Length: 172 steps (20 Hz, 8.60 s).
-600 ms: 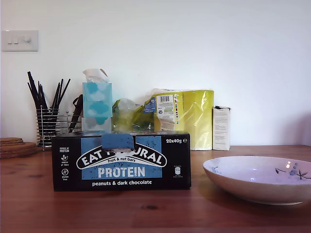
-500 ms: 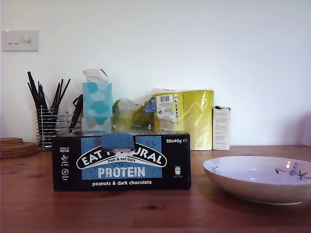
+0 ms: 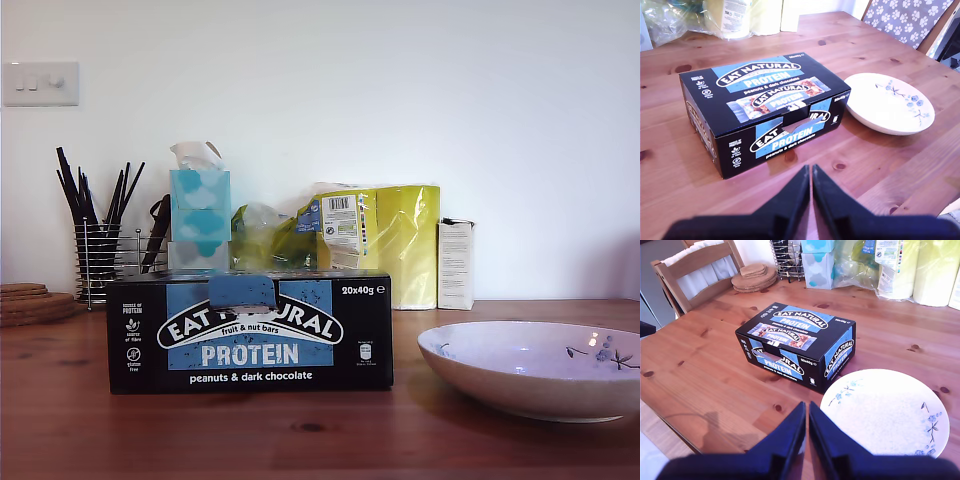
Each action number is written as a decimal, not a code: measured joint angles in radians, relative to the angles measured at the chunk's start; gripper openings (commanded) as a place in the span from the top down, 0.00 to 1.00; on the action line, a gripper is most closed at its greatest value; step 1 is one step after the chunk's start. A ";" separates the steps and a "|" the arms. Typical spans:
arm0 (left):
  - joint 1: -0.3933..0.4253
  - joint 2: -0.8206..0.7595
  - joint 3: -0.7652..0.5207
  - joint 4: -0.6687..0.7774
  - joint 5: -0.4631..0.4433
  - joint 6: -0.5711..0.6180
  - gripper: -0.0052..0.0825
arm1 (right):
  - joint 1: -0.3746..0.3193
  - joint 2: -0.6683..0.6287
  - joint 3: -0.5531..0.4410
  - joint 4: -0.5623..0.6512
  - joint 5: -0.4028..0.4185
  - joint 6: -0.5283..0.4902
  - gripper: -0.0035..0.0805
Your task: Open the carton box of snackbars
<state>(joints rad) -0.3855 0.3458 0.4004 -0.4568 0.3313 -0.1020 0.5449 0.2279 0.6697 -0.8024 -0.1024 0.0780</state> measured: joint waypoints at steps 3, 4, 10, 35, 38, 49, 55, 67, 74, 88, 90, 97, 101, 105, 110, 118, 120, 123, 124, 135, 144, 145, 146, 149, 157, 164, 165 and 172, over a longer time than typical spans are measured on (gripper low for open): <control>0.000 0.071 0.066 -0.077 0.001 0.012 0.96 | 0.000 0.048 0.002 -0.016 -0.023 0.000 0.97; 0.000 0.114 0.118 -0.116 0.001 0.045 0.96 | 0.000 0.092 0.008 -0.034 -0.033 0.000 0.97; -0.031 0.349 0.367 -0.251 0.016 0.452 0.96 | 0.038 0.315 0.134 -0.096 -0.051 -0.132 0.97; -0.177 1.060 0.467 0.278 -0.083 0.924 0.38 | 0.133 0.420 0.160 -0.099 -0.047 -0.234 0.97; -0.197 1.101 0.467 0.318 -0.126 0.945 0.38 | 0.133 0.420 0.160 -0.096 -0.046 -0.234 0.97; -0.202 1.194 0.467 0.422 -0.241 1.011 0.39 | 0.133 0.420 0.160 -0.089 -0.046 -0.234 0.97; -0.202 1.216 0.467 0.430 -0.271 1.022 0.39 | 0.133 0.420 0.160 -0.088 -0.046 -0.236 0.97; -0.209 1.217 0.467 0.515 -0.368 1.032 0.45 | 0.133 0.420 0.160 -0.088 -0.046 -0.237 0.97; -0.208 1.223 0.576 0.581 -0.465 1.078 0.45 | 0.133 0.420 0.160 -0.088 -0.047 -0.237 0.97; -0.175 1.213 0.780 0.145 -0.275 0.665 0.96 | 0.133 0.420 0.160 -0.083 -0.046 -0.245 0.97; -0.175 1.213 0.737 0.193 -0.225 0.648 0.96 | 0.133 0.420 0.160 -0.048 -0.055 -0.249 0.97; -0.175 1.213 0.483 0.509 -0.149 0.593 0.96 | 0.132 0.374 0.160 0.053 -0.101 -0.209 0.97; -0.175 1.213 0.381 0.689 -0.151 0.552 0.96 | 0.132 0.365 0.160 0.053 -0.101 -0.209 0.97; -0.161 1.213 0.338 0.784 -0.154 0.523 0.96 | 0.132 0.367 0.160 0.053 -0.101 -0.209 0.97; -0.148 1.258 0.335 0.906 -0.156 0.494 0.96 | 0.132 0.367 0.160 0.053 -0.101 -0.209 0.97; -0.149 1.384 0.334 0.960 -0.159 0.471 0.96 | 0.132 0.367 0.160 0.053 -0.097 -0.209 0.97; -0.149 1.384 0.334 0.986 -0.177 0.471 0.96 | 0.132 0.370 0.160 0.053 -0.097 -0.209 0.97; -0.149 1.384 0.334 1.034 -0.192 0.463 0.96 | 0.132 0.372 0.160 0.053 -0.097 -0.209 0.97; -0.149 1.384 0.334 1.056 -0.206 0.463 0.96 | 0.132 0.371 0.160 0.053 -0.097 -0.209 0.97; -0.107 1.384 0.421 1.257 -0.329 0.468 0.96 | 0.132 0.372 0.160 0.079 -0.097 -0.171 0.97; 0.042 1.413 0.616 1.136 -0.162 0.468 0.96 | 0.132 0.461 0.160 0.156 -0.124 -0.165 0.97; 0.043 1.435 0.648 1.133 -0.156 0.468 0.96 | 0.132 0.465 0.160 0.171 -0.127 -0.164 0.97; 0.043 1.471 0.681 1.132 -0.152 0.468 0.96 | 0.132 0.464 0.160 0.183 -0.128 -0.161 0.97; 0.041 1.577 0.759 1.107 -0.136 0.468 0.96 | 0.132 0.460 0.160 0.190 -0.128 -0.160 0.97; 0.041 1.780 1.114 0.867 -0.122 0.471 0.97 | 0.132 0.467 0.160 0.190 -0.129 -0.158 0.97; 0.041 1.883 1.257 0.643 -0.069 0.471 0.97 | 0.132 0.471 0.160 0.190 -0.128 -0.158 0.97; 0.041 1.894 1.257 0.624 -0.063 0.471 0.97 | 0.132 0.471 0.160 0.190 -0.129 -0.158 0.97; 0.055 1.901 1.277 0.441 0.003 0.425 0.97 | 0.132 0.477 0.160 0.190 -0.129 -0.158 0.97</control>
<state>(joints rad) -0.3302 2.2467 1.6775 -0.0158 0.3344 0.3229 0.6765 0.7048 0.8295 -0.6121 -0.2310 -0.0795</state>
